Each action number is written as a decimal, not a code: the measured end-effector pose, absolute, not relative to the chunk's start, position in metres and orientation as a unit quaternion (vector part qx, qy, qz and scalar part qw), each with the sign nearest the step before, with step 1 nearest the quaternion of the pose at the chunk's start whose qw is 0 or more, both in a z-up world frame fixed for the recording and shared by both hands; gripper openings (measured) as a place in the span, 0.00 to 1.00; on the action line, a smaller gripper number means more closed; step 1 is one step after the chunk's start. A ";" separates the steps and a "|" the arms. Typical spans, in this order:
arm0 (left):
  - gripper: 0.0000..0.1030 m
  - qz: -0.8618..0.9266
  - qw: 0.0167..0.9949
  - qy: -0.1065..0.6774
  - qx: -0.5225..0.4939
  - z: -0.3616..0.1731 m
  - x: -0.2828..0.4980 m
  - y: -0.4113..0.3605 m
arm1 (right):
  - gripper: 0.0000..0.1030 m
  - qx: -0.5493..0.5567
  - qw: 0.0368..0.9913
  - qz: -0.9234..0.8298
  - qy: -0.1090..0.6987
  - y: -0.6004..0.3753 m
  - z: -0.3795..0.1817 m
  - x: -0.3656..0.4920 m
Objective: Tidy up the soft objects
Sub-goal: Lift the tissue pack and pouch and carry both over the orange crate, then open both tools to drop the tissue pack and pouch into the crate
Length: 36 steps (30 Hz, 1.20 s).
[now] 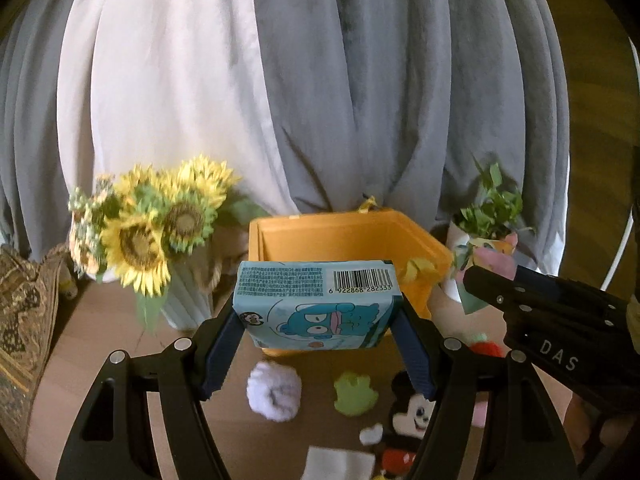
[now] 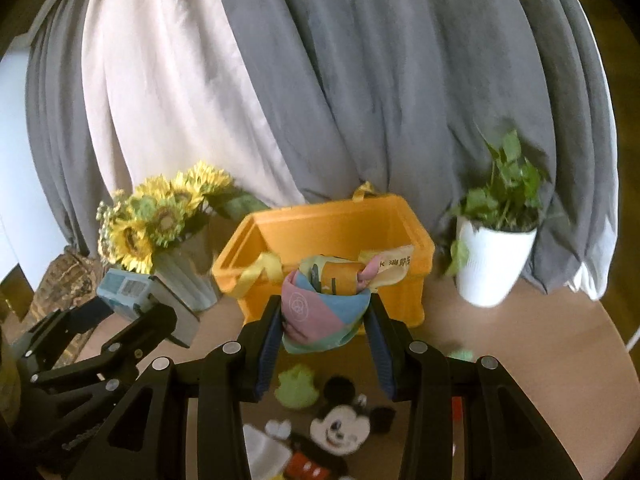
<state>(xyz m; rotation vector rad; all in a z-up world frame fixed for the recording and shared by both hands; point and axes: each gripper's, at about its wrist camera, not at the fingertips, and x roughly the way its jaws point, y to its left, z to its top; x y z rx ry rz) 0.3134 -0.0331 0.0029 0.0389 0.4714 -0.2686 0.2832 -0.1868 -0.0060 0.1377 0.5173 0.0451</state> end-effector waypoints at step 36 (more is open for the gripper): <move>0.69 -0.131 0.947 0.291 0.050 -0.011 0.502 -0.073 | 0.41 0.046 0.953 0.002 0.300 -0.232 -0.018 0.461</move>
